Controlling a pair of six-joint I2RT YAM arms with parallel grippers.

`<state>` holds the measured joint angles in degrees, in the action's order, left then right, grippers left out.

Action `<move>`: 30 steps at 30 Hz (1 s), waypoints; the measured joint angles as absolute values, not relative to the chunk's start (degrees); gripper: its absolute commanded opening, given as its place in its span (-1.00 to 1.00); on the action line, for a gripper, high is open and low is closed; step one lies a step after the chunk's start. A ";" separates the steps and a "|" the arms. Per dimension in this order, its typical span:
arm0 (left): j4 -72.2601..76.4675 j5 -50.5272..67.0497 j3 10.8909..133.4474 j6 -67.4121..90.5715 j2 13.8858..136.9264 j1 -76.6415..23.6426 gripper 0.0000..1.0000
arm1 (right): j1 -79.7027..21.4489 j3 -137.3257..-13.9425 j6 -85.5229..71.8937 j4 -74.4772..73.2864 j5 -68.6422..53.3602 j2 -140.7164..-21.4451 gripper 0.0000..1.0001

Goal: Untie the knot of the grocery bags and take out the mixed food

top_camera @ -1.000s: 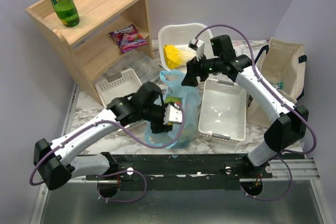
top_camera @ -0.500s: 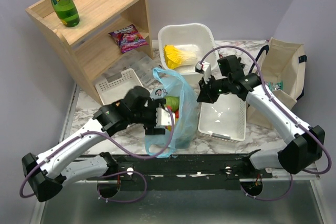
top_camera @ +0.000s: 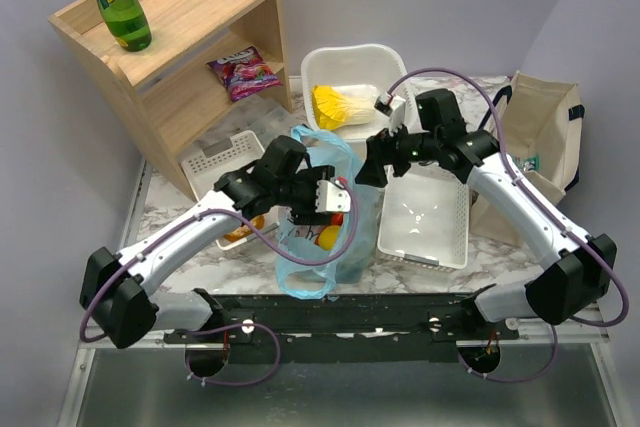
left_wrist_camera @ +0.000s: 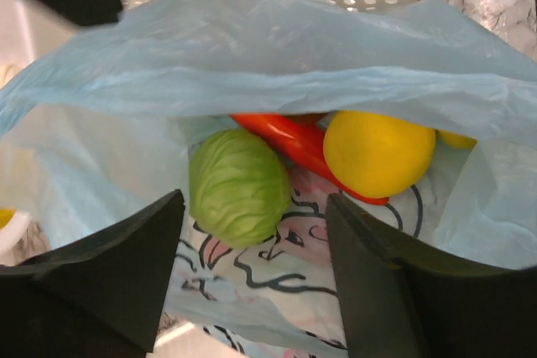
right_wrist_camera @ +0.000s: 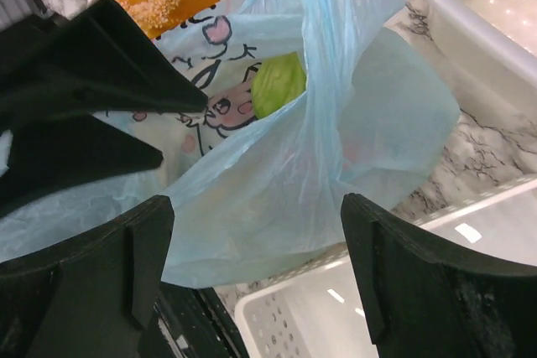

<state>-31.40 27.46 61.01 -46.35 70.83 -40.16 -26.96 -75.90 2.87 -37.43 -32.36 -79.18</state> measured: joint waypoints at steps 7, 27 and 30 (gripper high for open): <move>-30.24 23.33 61.19 -54.02 82.08 -41.87 0.82 | -26.96 -72.84 -0.34 -34.35 -32.51 -83.37 -0.07; -18.41 15.05 58.41 -66.35 92.75 -41.32 -0.64 | -26.96 -68.05 3.97 -35.44 -28.16 -85.19 -0.99; -19.42 15.97 56.75 -65.08 90.02 -41.32 -0.80 | -26.96 -68.05 3.95 -35.42 -28.21 -85.19 -0.99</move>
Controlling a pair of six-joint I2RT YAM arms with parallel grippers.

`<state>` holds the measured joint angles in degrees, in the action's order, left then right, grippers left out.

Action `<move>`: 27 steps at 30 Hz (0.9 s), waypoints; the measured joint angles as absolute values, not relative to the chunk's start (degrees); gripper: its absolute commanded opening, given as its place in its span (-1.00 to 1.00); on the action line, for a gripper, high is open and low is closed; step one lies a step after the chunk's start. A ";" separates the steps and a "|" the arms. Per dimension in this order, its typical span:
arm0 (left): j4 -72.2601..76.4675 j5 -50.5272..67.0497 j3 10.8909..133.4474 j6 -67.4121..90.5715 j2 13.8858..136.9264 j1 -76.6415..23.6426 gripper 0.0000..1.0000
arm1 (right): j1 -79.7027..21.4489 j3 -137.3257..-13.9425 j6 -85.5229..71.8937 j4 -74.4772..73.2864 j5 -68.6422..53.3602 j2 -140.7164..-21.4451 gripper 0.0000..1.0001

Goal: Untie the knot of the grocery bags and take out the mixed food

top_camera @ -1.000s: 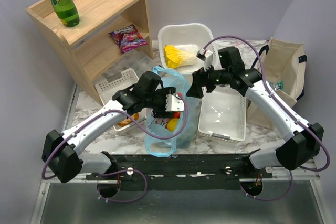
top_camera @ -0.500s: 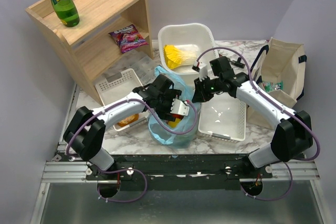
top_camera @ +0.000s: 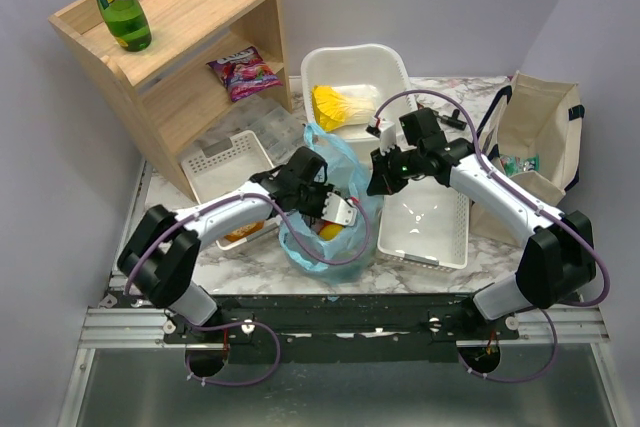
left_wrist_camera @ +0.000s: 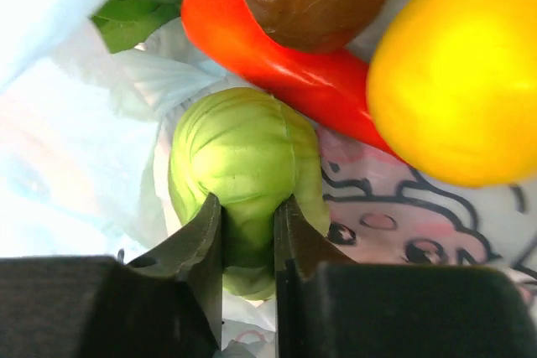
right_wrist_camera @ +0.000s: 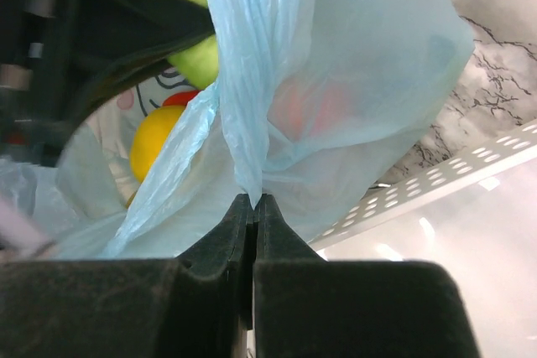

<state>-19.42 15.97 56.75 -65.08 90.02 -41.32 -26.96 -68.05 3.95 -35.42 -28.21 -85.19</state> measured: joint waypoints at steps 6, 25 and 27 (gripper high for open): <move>-29.80 24.03 60.10 -60.47 78.19 -40.84 -0.86 | -26.96 -68.05 3.53 -34.65 -28.36 -85.19 -0.99; -22.44 29.15 100.12 -29.95 93.23 -31.00 -0.86 | -26.96 -66.43 3.11 -33.63 -28.25 -83.33 -0.99; -21.47 26.79 106.98 -27.79 100.60 -29.82 -0.83 | -26.96 -66.11 3.14 -33.50 -28.25 -82.91 -0.99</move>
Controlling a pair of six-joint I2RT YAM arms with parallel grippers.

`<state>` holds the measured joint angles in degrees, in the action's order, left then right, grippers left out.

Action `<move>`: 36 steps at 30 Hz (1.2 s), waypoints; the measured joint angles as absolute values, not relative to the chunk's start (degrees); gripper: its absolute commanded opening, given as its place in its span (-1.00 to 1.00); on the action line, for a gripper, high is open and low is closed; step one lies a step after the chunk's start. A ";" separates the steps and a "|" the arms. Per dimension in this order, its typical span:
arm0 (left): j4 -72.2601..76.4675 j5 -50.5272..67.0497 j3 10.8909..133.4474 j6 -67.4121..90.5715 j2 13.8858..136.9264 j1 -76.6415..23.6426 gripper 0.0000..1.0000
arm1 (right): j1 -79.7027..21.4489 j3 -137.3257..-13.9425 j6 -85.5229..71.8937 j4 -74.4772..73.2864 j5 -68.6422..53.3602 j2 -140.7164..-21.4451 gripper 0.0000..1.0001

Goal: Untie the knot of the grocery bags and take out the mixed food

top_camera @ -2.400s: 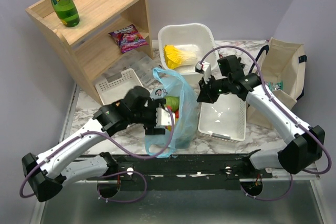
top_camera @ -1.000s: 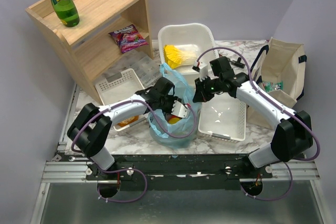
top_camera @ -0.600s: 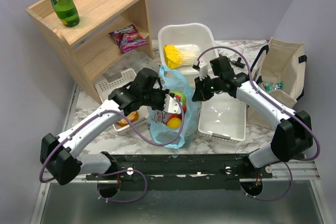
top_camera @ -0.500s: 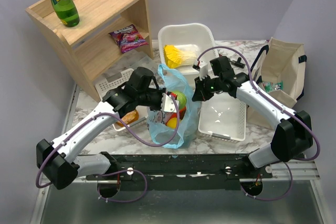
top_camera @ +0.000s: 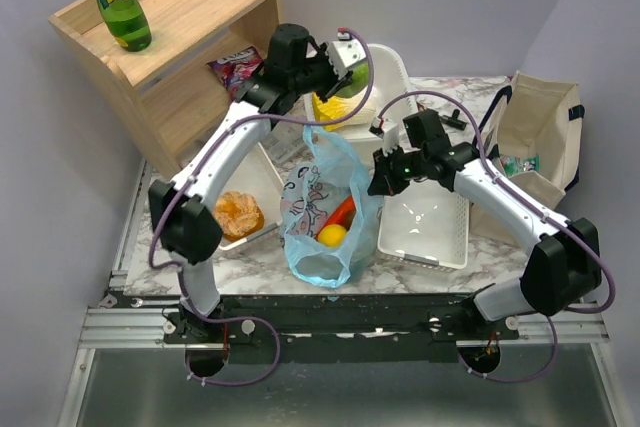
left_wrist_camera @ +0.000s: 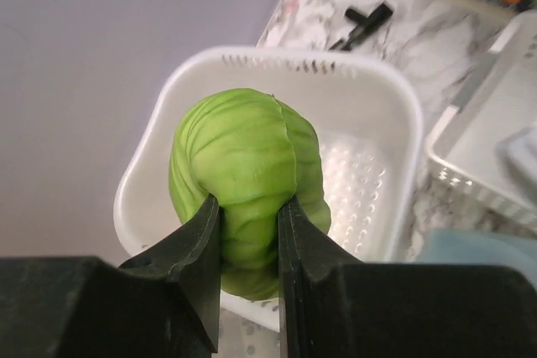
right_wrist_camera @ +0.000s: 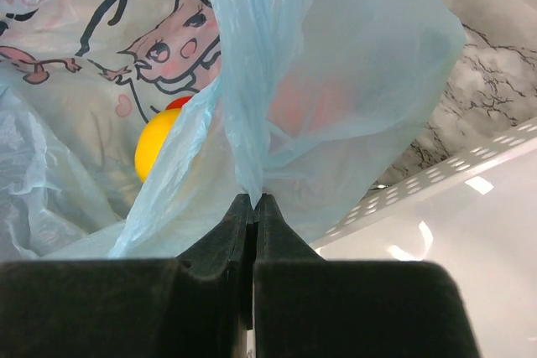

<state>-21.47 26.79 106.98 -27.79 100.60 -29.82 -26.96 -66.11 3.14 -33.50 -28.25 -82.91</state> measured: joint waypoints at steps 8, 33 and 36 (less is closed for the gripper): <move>-26.22 23.05 121.08 -25.36 120.79 -27.70 0.63 | -26.96 -66.06 4.12 -33.06 -28.14 -82.39 -0.99; -29.19 30.35 52.80 -40.49 77.78 -44.18 0.67 | -26.96 -59.07 13.28 -29.56 -30.26 -76.44 -0.99; -28.42 28.88 49.32 -41.01 77.80 -46.46 0.90 | -26.96 -58.24 15.77 -29.71 -30.22 -76.18 -0.99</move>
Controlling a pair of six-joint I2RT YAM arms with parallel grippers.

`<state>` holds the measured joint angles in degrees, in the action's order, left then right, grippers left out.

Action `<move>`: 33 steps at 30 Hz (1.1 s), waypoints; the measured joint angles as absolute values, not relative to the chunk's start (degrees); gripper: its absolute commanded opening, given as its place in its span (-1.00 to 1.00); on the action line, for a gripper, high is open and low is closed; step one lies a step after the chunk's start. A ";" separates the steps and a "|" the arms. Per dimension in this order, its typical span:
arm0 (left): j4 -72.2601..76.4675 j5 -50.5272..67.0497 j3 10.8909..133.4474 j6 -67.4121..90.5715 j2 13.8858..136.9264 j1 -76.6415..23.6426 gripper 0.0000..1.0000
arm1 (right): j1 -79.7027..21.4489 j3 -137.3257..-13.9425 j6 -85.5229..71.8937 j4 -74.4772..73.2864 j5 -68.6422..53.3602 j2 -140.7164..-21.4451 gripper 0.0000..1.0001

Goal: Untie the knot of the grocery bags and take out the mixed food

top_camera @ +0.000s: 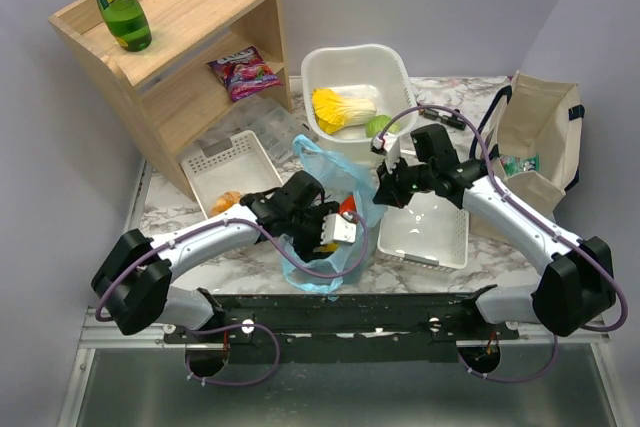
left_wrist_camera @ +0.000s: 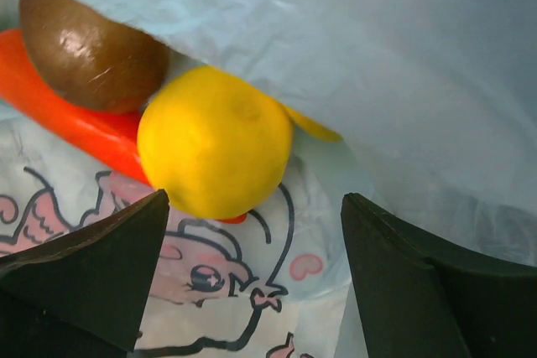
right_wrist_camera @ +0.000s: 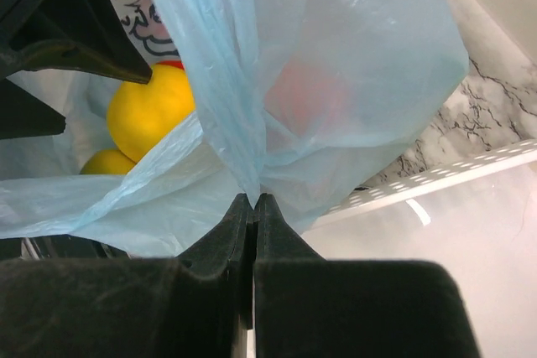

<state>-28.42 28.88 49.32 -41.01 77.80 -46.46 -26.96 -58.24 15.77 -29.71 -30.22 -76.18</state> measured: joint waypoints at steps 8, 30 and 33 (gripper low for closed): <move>-20.58 24.45 47.55 -38.89 77.25 -51.03 0.97 | -26.96 -56.47 18.79 -29.85 -30.09 -74.63 -0.99; -21.89 16.58 53.08 -48.64 90.50 -49.52 -0.76 | -26.96 -55.29 18.94 -29.50 -29.21 -74.35 -0.99; -23.70 17.56 52.03 -48.16 85.30 -48.80 -0.86 | -26.96 -54.78 18.90 -29.36 -29.17 -74.17 -0.99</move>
